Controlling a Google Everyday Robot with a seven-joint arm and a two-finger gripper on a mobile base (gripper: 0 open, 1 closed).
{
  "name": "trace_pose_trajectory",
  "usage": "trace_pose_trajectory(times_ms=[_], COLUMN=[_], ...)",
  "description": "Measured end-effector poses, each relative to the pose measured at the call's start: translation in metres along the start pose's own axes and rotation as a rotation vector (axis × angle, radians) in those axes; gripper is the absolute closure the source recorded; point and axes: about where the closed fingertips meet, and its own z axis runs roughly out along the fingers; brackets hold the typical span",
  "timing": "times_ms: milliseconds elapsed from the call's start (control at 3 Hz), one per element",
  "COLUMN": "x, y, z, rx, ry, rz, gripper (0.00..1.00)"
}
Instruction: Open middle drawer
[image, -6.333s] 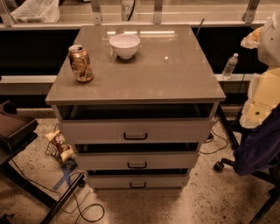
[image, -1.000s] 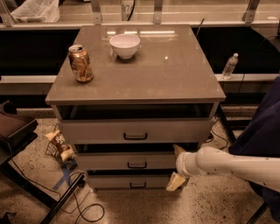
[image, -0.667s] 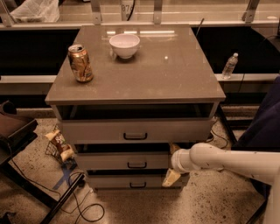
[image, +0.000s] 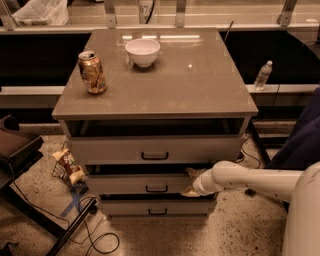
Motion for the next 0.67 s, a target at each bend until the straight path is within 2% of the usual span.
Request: trace_pose_trajectory(times_ms=[333, 667], x=[0.0139, 0.0113], y=[-0.0019, -0.0033], z=[-0.0100, -0.0142], rx=[0.020, 0.020], ry=[0.018, 0.018], rz=[0.032, 0.032], gripper=[0.80, 1.00])
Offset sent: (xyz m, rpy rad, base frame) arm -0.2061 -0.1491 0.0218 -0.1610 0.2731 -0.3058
